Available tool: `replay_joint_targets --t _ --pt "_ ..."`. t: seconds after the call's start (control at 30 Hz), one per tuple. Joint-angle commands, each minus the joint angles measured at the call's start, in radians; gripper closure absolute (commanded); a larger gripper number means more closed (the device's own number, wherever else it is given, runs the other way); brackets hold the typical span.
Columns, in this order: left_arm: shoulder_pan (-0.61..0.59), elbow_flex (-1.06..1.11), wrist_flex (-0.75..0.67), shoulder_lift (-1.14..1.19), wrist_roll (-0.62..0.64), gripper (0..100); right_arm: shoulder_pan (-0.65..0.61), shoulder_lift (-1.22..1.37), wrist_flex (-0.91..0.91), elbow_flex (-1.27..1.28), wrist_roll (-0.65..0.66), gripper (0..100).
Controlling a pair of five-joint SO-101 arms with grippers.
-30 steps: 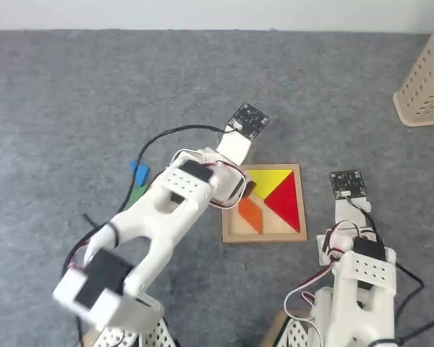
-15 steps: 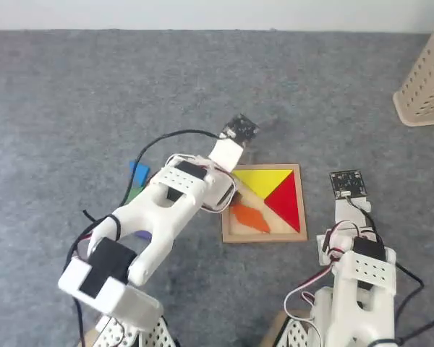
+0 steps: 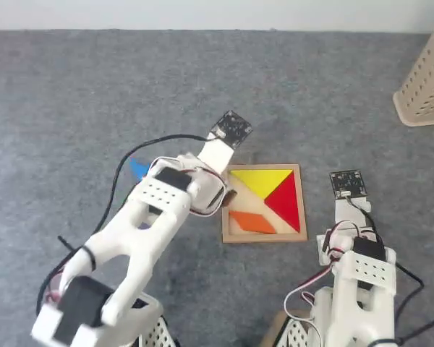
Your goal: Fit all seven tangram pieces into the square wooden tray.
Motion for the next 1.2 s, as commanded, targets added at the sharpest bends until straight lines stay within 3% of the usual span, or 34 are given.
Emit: replay_joint_targets --t 0.0,0.33,0.67,0.97,1.17 --pt "0.003 0.03 0.009 -0.074 -0.028 77 -0.007 0.007 -0.016 -0.005 -0.003 75.7" --pt "0.008 0.067 0.043 -0.072 -0.044 77 -0.007 0.007 -0.016 -0.005 -0.003 75.7" --pt "0.087 0.082 0.044 -0.066 -0.043 77 -0.007 0.007 -0.016 -0.005 -0.003 75.7" --pt "0.095 -0.012 0.032 0.129 -0.04 77 -0.007 0.007 -0.016 -0.005 -0.003 75.7" --pt "0.176 -0.022 0.031 0.144 -0.037 77 -0.007 0.007 -0.016 -0.005 -0.003 75.7"
